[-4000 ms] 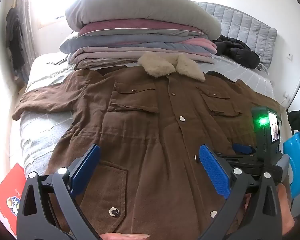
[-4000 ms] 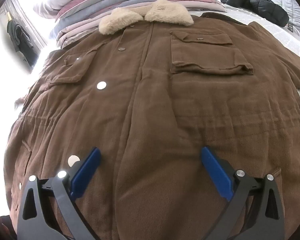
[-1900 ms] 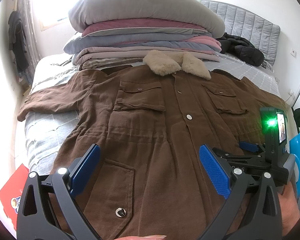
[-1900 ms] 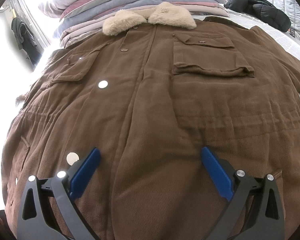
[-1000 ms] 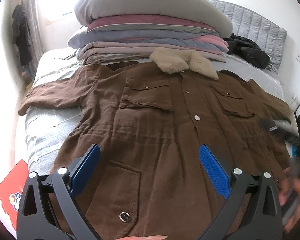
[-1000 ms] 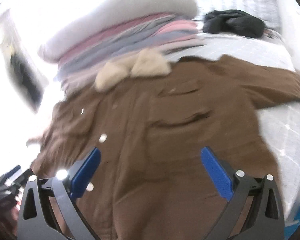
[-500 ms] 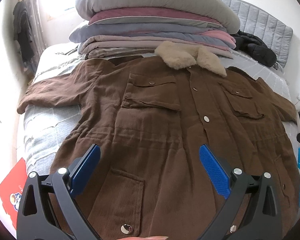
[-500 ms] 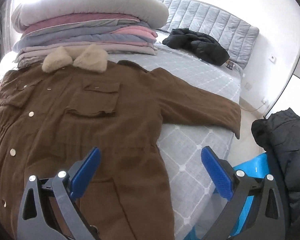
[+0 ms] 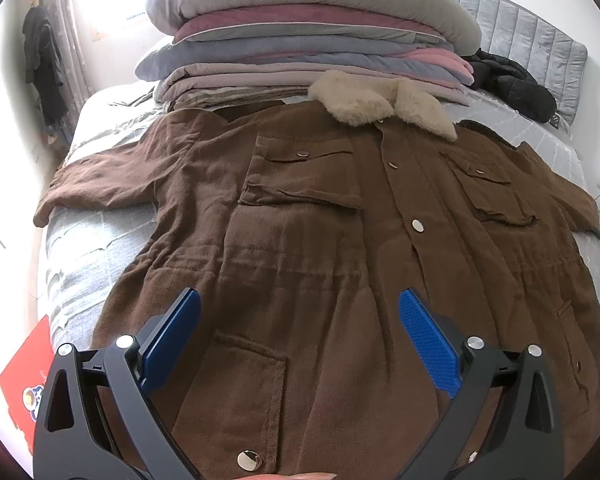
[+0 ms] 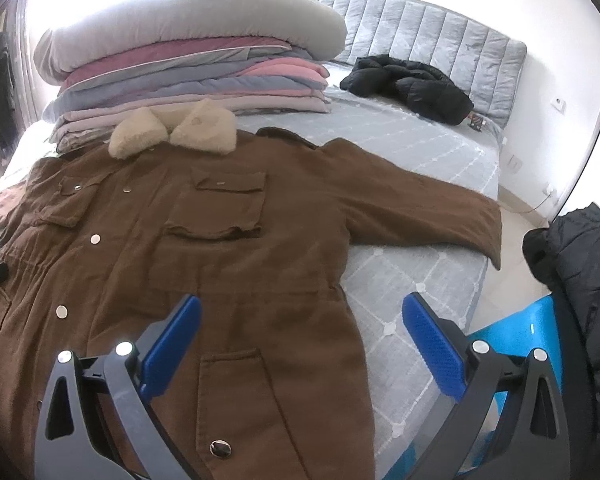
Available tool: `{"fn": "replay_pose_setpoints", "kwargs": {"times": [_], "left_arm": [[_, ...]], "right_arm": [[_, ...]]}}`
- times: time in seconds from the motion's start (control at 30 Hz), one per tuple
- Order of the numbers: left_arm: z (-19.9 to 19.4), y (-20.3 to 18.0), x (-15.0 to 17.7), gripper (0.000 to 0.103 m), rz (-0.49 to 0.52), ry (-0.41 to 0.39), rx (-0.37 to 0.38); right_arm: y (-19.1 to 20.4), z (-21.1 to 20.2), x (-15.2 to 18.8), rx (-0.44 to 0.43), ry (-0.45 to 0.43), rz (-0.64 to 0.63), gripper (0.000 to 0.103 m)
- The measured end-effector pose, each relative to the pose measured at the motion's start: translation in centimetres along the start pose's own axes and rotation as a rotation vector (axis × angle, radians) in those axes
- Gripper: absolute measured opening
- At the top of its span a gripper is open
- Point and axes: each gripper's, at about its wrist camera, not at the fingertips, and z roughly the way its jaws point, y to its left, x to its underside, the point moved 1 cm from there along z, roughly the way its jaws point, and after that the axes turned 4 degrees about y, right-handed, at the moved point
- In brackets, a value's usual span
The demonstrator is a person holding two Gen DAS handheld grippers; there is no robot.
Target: Fold large clothes
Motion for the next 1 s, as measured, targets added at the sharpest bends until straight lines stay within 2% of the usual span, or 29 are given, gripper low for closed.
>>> {"fn": "replay_pose_setpoints", "kwargs": {"times": [0.07,0.17,0.23,0.33,0.57,0.67,0.9,1.0], "left_arm": [[0.2,0.1,0.1,0.095,-0.001,0.006,-0.005],[0.5,0.4,0.3,0.095,-0.006,0.019,-0.009],[0.6,0.6,0.3,0.095,-0.01,0.027,-0.005],[0.8,0.7,0.3,0.095,-0.011,0.037,0.006],[1.1,0.8,0.3,0.095,0.002,0.06,0.023],[1.4,1.1,0.3,0.095,0.0,0.08,0.039],[1.8,2.6,0.3,0.095,-0.026,0.104,0.063],[1.9,3.1,0.2,0.095,-0.05,0.118,0.086]], "right_arm": [[-1.7,0.6,-0.2,-0.072,0.024,0.056,0.097],[-8.0,2.1,-1.0,-0.228,0.058,0.293,0.097],[-12.9,3.7,-1.6,-0.276,0.091,0.453,0.097],[-17.7,5.6,-2.7,-0.303,0.103,0.579,0.097],[-23.9,11.7,-3.2,-0.503,0.129,0.937,0.097],[-25.2,14.6,-3.4,-0.504,0.128,1.035,0.097],[-27.8,18.7,-2.8,-0.431,0.07,1.195,0.097],[-28.9,20.0,-2.5,-0.411,0.004,1.25,0.097]]}}
